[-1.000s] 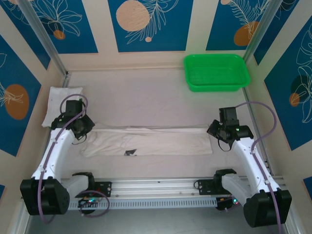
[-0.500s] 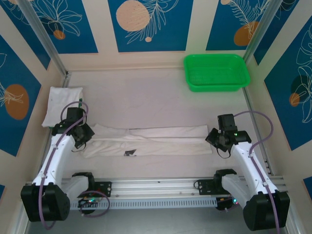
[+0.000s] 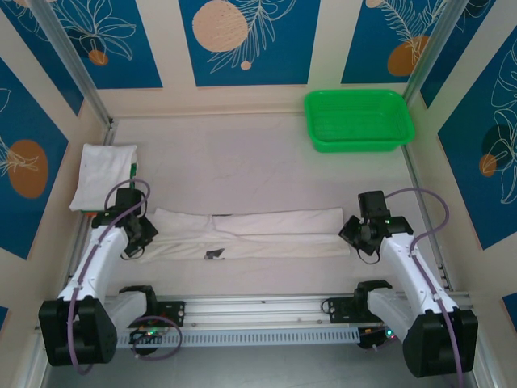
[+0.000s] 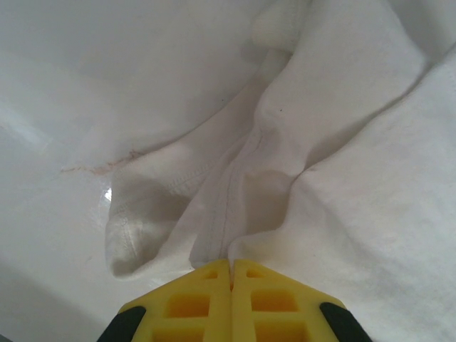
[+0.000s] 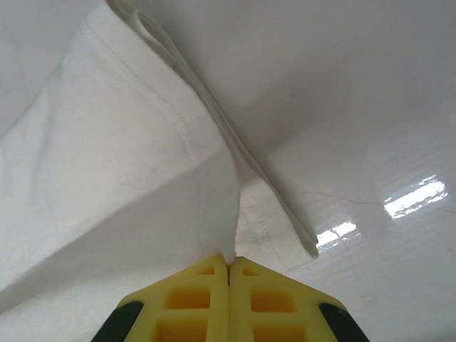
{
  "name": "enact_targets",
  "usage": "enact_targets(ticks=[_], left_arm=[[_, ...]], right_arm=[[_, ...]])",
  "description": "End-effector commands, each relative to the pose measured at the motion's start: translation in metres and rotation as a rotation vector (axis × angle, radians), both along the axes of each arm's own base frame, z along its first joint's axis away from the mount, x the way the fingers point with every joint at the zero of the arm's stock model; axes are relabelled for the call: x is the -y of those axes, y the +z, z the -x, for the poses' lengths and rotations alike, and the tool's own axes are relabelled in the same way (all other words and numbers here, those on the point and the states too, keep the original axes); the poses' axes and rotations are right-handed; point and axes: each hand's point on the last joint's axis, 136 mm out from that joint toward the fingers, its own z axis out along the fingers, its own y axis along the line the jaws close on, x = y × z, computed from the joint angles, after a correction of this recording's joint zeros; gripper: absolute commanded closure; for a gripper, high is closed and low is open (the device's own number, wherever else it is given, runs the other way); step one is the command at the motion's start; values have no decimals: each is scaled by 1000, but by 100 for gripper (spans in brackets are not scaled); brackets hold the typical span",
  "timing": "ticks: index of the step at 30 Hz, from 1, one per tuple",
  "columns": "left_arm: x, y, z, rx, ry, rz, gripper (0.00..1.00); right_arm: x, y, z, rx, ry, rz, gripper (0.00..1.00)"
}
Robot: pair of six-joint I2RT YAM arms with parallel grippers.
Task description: Fold and stack the t-shirts
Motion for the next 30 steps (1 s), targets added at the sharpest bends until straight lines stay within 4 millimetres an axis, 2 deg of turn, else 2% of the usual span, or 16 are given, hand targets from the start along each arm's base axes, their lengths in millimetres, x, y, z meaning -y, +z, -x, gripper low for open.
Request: enact_targets(ticks=[1,10,15,18,19,20,23,25,28,30], left_arm=[[-5,-6,3,-18,6,-15,100],[-3,-24,13,-70,51,13,100],[-1,-31,16,-95,68,24,93],[-3,-32,17,-100,76,16,92],[-3,-32,17,-99,77,17,92],[-2,-33,17,-101,80,20,90],[-3,-31,16,-98,87,16,70],[-4,-26,13,-84,83,12,60],[-7,-12,5,-41,70,-25,44],[-2,-3,-4,-2,34,-49,32]], right_arm=[[-4,-11,3,-38,-19,-35,100],[-4,-25,2,-74,-30,-40,100],[-5,-26,0,-81,-19,-37,99],[-5,-25,0,-80,-7,-27,95],[-6,-25,0,-82,-2,-27,93],[-7,-24,0,-77,5,-29,86],[-8,-18,-3,-55,36,-7,56],[-8,-10,-7,-20,58,17,43],[-14,4,-18,42,102,40,33],[-25,11,-31,81,148,52,31]])
